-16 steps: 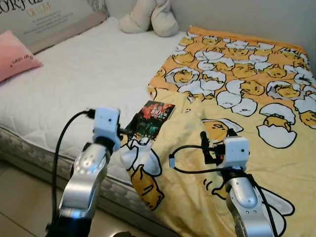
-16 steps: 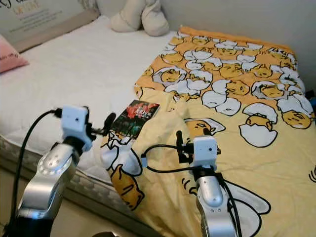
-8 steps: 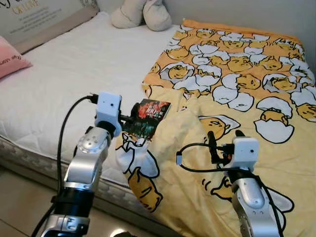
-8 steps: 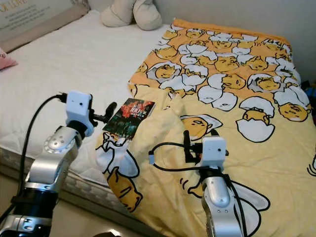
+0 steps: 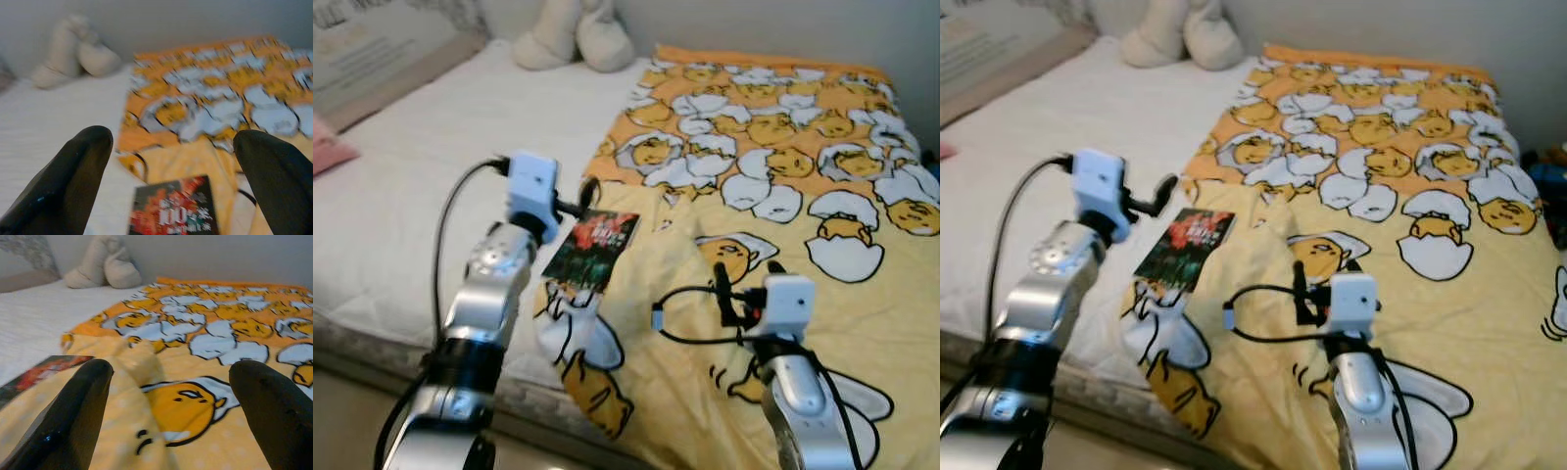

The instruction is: Clean up the room

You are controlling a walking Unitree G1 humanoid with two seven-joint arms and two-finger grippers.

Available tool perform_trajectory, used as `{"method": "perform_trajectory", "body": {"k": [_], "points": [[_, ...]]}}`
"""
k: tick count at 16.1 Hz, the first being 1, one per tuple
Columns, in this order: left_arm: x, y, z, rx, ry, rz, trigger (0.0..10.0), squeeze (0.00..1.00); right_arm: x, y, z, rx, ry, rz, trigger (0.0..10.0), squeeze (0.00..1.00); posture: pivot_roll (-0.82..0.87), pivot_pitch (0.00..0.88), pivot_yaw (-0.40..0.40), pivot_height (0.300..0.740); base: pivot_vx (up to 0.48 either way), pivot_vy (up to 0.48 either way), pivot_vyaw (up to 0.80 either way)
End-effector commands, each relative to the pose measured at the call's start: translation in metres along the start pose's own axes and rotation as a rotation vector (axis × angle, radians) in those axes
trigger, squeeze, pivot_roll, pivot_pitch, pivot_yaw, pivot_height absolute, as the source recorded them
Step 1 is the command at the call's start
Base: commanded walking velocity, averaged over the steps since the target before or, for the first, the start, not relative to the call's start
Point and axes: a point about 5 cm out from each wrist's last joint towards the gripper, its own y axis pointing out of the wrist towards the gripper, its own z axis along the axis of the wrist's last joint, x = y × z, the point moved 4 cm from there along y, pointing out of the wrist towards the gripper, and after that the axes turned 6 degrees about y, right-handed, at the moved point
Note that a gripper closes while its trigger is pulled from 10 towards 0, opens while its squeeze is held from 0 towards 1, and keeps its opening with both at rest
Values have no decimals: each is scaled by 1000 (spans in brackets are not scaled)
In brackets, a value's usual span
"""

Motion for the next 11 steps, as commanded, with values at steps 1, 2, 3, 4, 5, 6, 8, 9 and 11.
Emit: {"method": "perform_trajectory", "body": {"k": [1, 2, 3, 4, 5, 6, 8, 9, 11], "points": [[2, 4, 0, -12, 20, -26, 10000, 0, -2, 0, 5, 19, -6, 1, 10000, 0, -90, 0, 78, 740, 0, 0, 0], [-4, 21, 2, -43, 7, -39, 10000, 0, -2, 0, 6, 24, -12, 5, 10000, 0, -123, 0, 91, 740, 0, 0, 0], [-8, 26, 5, -46, -1, -34, 10000, 0, -2, 0, 7, 27, -14, 4, 10000, 0, -123, 0, 91, 740, 0, 0, 0], [-16, 29, 13, -23, -13, -19, 10000, 0, -1, 0, 10, 38, -17, -3, 10000, 0, -144, 0, 105, 740, 0, 0, 0], [-19, 27, 16, 0, -33, -15, 10000, 0, 1, 1, 13, 48, -15, -16, 10000, 0, -154, 0, 114, 740, 0, 0, 0], [-15, 22, 13, 13, -51, -37, 10000, 0, 2, 2, 14, 55, -13, -27, 10000, 0, -156, 0, 120, 740, 0, 0, 0], [-7, 16, 5, 19, -40, -73, 10000, 0, 2, 2, 12, 46, -9, -35, 10000, 0, -145, 0, 120, 740, 0, 480, 0], [-6, 14, 5, 28, -31, -81, 10000, 0, 1, 2, 10, 38, -7, -33, 10000, 0, -138, 0, 120, 740, 0, 480, -800], [-1, 9, 8, 56, -16, -99, 10000, 0, -4, 3, 6, 22, -4, -19, 10000, 0, -115, 0, 113, 740, 0, 480, -800]]}}
